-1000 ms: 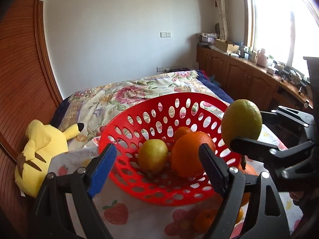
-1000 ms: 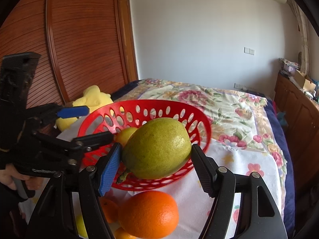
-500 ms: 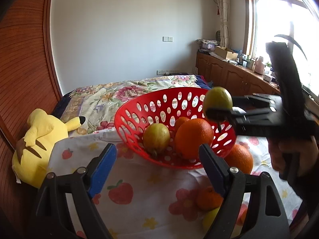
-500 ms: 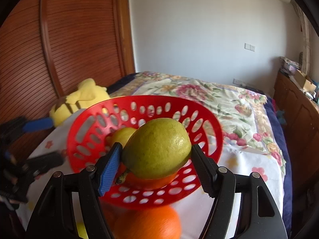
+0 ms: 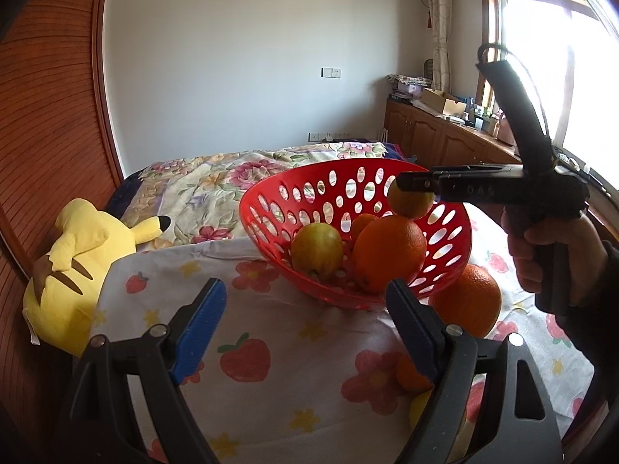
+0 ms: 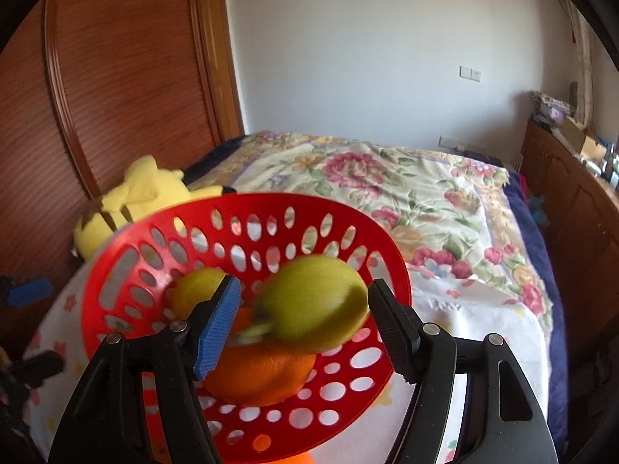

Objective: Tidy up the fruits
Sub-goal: 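Withdraw both tools from the basket toward the remaining fruit, then grasp a green apple with the left tool while the right tool grasps a tangerine, then lift the green apple with the left tool while the right tool lifts the tangerine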

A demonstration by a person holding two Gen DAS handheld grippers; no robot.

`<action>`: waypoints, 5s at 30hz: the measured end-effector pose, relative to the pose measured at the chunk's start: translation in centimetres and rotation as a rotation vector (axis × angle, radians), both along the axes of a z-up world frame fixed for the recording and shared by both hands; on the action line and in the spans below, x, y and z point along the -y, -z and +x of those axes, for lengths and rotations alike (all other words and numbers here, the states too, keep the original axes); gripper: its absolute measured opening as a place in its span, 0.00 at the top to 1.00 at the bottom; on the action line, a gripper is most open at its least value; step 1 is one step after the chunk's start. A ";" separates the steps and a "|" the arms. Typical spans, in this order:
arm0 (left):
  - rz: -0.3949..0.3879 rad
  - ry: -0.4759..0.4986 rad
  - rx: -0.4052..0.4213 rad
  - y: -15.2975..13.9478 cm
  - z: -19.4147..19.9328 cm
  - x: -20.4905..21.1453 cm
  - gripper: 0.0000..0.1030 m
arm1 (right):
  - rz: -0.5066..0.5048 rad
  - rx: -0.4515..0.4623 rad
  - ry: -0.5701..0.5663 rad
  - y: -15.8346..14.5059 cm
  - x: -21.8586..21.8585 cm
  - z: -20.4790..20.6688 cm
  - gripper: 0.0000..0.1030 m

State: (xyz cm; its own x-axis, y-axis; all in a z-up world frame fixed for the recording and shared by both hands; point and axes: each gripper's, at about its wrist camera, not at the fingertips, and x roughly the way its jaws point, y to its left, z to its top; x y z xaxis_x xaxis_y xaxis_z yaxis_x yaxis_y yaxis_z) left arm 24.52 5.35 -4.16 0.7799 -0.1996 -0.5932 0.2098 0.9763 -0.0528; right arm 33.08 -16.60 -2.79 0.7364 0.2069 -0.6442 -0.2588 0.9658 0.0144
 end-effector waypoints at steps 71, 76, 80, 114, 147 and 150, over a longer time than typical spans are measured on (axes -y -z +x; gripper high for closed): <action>-0.076 0.093 -0.038 4.7 -14.3 6.1 0.18 | 0.034 -0.113 -0.067 9.0 0.2 -21.6 0.63; -0.076 0.130 -0.050 5.0 -14.4 7.4 0.18 | -0.003 -0.086 -0.021 8.6 1.8 -22.0 0.63; -0.067 0.146 -0.065 5.4 -14.3 8.2 0.18 | -0.024 -0.083 0.000 8.9 2.3 -22.0 0.63; -0.059 0.234 -0.152 8.3 -14.1 10.9 0.46 | -0.001 -0.087 -0.001 9.4 2.8 -22.0 0.60; -0.082 0.145 -0.063 5.0 -13.1 6.5 0.46 | -0.010 -0.101 -0.015 9.7 2.4 -22.0 0.62; -0.085 0.135 -0.058 4.7 -12.9 6.1 0.46 | -0.009 -0.101 -0.015 9.7 2.4 -22.0 0.62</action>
